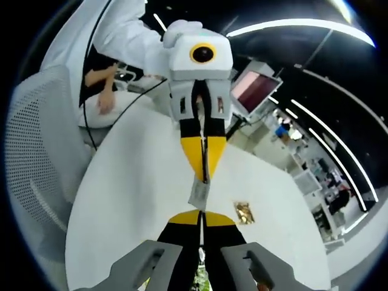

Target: Arrange the skincare products in the storage area until every visible bottle or jar stands upright without overlapping.

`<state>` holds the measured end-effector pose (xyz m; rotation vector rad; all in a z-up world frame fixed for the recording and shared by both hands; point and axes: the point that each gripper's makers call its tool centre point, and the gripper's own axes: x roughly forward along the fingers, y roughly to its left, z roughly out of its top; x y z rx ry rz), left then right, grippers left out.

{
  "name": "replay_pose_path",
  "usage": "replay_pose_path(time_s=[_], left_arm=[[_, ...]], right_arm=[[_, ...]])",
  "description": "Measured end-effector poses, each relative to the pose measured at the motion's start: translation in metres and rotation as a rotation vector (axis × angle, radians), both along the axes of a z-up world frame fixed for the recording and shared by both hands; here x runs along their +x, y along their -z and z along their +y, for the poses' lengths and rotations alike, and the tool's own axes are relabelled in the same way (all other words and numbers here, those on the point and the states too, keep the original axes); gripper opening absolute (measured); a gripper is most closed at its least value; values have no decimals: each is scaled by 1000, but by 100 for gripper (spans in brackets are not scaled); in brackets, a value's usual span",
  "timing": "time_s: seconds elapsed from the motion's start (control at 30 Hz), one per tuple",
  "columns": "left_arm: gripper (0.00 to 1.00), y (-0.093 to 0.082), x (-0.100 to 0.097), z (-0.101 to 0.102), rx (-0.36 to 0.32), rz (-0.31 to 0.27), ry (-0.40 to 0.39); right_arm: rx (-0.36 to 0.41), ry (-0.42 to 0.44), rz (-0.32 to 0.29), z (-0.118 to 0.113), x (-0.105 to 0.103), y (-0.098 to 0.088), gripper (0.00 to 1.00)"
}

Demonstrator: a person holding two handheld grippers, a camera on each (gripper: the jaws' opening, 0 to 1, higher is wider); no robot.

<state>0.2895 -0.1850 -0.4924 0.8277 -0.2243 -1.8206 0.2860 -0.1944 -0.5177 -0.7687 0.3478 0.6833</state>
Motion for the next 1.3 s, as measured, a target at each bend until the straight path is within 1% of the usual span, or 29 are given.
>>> replay_pose_path(time_s=[0.13,0.3,0.33,0.37,0.4,0.43,0.47,0.6,0.63,0.7,0.73,0.77,0.8,0.83,0.9,0.93,1.0,1.1,1.17,1.2,1.3], left_arm=[[1,4,-2,0,10,-11,10],[1,5,-1,-1,6,-13,12],[1,6,2,-1,9,-23,5],[1,7,2,-1,12,-19,5],[1,6,-1,-2,7,-6,12],[1,4,-2,-2,0,-5,18],[1,4,-5,-3,-1,-6,28],[1,3,-8,-5,-6,-2,37],[1,3,-8,-4,-7,8,36],[2,6,-6,-3,6,42,15],[4,7,-5,-2,12,41,5],[5,10,-3,-2,14,27,8],[6,13,-2,-1,27,34,-1],[8,17,-2,0,44,47,-9],[11,22,1,2,58,38,-35],[11,23,1,3,63,39,-35],[11,25,2,5,68,49,-46],[11,27,8,8,79,68,-88],[10,25,12,9,76,97,-114],[10,23,14,9,75,123,-141],[11,27,18,9,94,150,-193]], right_arm=[[3,15,5,-3,0,2,0],[32,12,25,-1,-3,3,1],[55,-10,21,4,-5,1,5],[59,-10,20,5,-5,1,7],[44,-7,10,6,-4,1,6],[30,-10,1,6,-3,1,2],[34,-8,7,6,-1,1,0],[25,11,2,3,4,0,0],[20,7,1,4,3,0,0],[-2,9,-15,4,5,0,0],[-40,7,-33,2,6,0,0],[-82,4,-44,1,7,1,0],[-111,10,-49,1,8,4,0],[-112,12,-46,2,9,6,0],[-175,8,-52,0,12,10,0],[-178,12,-52,1,12,12,0],[-173,32,-46,0,16,15,0],[-197,53,-26,-3,18,21,0],[-233,55,-6,-3,17,29,0],[-248,54,3,-3,16,34,0],[-285,60,20,-1,16,43,0]])
